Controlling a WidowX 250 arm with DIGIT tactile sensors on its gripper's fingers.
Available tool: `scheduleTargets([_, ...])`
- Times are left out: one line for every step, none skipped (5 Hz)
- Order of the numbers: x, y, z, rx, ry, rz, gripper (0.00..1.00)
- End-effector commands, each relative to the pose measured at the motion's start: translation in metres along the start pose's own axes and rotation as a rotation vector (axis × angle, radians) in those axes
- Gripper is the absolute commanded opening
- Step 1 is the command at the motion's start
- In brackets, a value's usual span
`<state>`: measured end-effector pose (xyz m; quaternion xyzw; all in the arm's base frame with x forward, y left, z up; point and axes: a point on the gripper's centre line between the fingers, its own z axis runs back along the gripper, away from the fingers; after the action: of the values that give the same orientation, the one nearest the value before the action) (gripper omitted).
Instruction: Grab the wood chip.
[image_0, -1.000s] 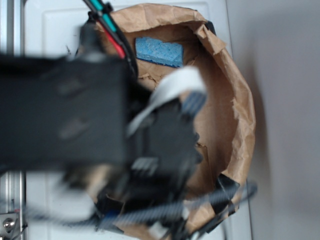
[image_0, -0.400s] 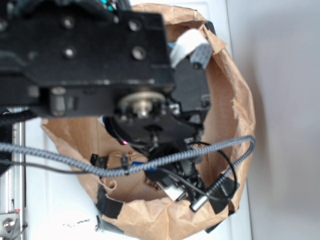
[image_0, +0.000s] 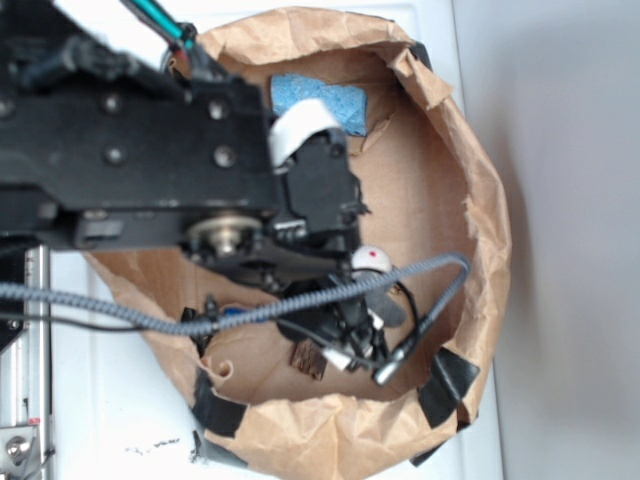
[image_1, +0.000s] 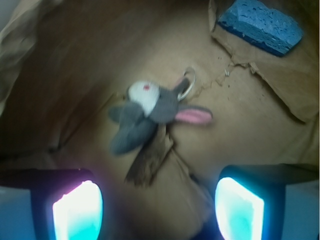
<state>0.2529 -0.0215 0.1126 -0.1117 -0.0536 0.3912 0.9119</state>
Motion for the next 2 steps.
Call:
scheduleTargets([0.010,-0.003,-0.021,0.013,-0.058,-0.027,1.00])
scheduleTargets([-0.001,-0.004,-0.043,0.046,-0.080,-0.062,1.00])
